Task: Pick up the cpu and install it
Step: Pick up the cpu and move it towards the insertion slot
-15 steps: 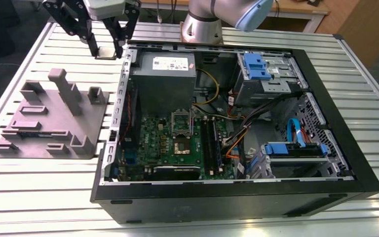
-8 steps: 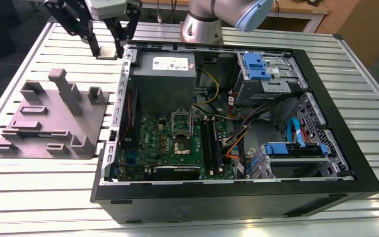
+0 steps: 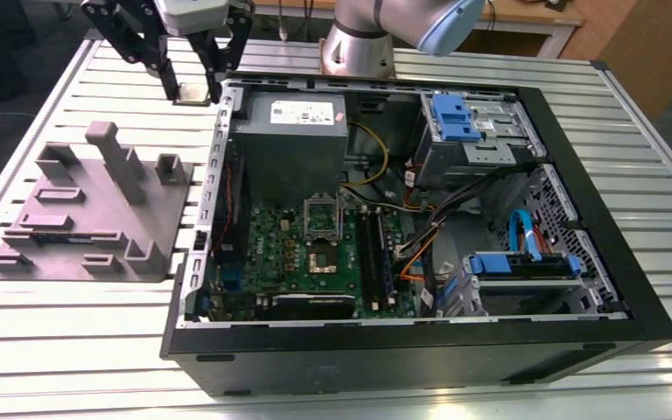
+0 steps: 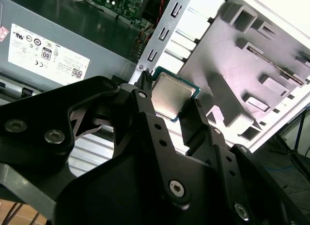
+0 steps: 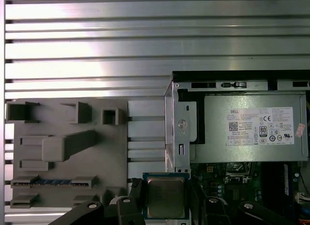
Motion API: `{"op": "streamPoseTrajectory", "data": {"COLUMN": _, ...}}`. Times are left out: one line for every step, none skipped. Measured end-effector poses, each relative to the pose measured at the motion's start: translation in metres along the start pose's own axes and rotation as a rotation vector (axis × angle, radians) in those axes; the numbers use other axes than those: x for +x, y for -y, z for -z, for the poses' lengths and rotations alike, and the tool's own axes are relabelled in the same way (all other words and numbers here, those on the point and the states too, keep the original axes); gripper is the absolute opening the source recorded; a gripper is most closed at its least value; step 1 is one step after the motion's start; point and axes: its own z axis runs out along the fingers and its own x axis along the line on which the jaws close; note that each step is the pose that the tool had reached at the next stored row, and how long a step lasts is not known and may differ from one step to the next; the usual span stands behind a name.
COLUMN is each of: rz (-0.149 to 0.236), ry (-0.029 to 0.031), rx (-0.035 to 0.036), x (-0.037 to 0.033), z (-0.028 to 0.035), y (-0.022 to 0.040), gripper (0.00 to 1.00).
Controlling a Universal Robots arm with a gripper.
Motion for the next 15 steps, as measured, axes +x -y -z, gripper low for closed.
{"op": "streamPoseTrajectory", "data": {"rz": 0.000, "ry": 0.0000, "rx": 0.0000, "x": -0.0002, "z": 0.0000, "y": 0.0000, "gripper": 0.47}}
{"op": "streamPoseTrajectory", "data": {"rz": 0.000, "ry": 0.0000, "rx": 0.0000, "x": -0.0006, "z": 0.0000, "y": 0.0000, "gripper": 0.47}}
{"op": "streamPoseTrajectory", "data": {"rz": 0.000, "ry": -0.0001, "rx": 0.0000, "x": -0.0009, "z": 0.0000, "y": 0.0000, "gripper": 0.47}}
{"op": "streamPoseTrajectory", "data": {"rz": 0.000, "ry": 0.0000, "rx": 0.0000, "x": -0.0012, "z": 0.0000, "y": 0.0000, "gripper": 0.47}}
{"op": "streamPoseTrajectory", "data": {"rz": 0.000, "ry": 0.0000, "rx": 0.0000, "x": -0.0015, "z": 0.0000, "y": 0.0000, "gripper": 0.47}}
{"op": "streamPoseTrajectory", "data": {"rz": 0.000, "ry": 0.0000, "rx": -0.0001, "x": -0.0018, "z": 0.0000, "y": -0.0001, "gripper": 0.47}}
{"op": "streamPoseTrajectory", "data": {"rz": 0.000, "ry": 0.0000, "rx": 0.0000, "x": -0.0021, "z": 0.0000, "y": -0.0001, "gripper": 0.47}}
{"op": "streamPoseTrajectory", "data": {"rz": 0.000, "ry": 0.0000, "rx": 0.0000, "x": -0.0023, "z": 0.0000, "y": -0.0001, "gripper": 0.47}}
{"op": "streamPoseTrajectory", "data": {"rz": 0.000, "ry": 0.0000, "rx": 0.0001, "x": -0.0026, "z": 0.0000, "y": -0.0001, "gripper": 0.47}}
{"op": "streamPoseTrajectory", "data": {"rz": 0.000, "ry": 0.0000, "rx": 0.0000, "x": -0.0028, "z": 0.0000, "y": -0.0001, "gripper": 0.47}}
{"op": "streamPoseTrajectory", "data": {"rz": 0.000, "ry": 0.0000, "rx": 0.0000, "x": -0.0030, "z": 0.0000, "y": -0.0001, "gripper": 0.47}}
{"op": "streamPoseTrajectory", "data": {"rz": 0.000, "ry": 0.0000, "rx": 0.0000, "x": -0.0032, "z": 0.0000, "y": -0.0001, "gripper": 0.47}}
{"op": "streamPoseTrajectory", "data": {"rz": 0.000, "ry": 0.0000, "rx": 0.0000, "x": -0.0035, "z": 0.0000, "y": -0.0001, "gripper": 0.47}}
{"op": "streamPoseTrajectory", "data": {"rz": 0.000, "ry": 0.0000, "rx": 0.0000, "x": -0.0037, "z": 0.0000, "y": -0.0001, "gripper": 0.47}}
{"op": "streamPoseTrajectory", "data": {"rz": 0.000, "ry": 0.0000, "rx": 0.0000, "x": -0.0039, "z": 0.0000, "y": -0.0001, "gripper": 0.47}}
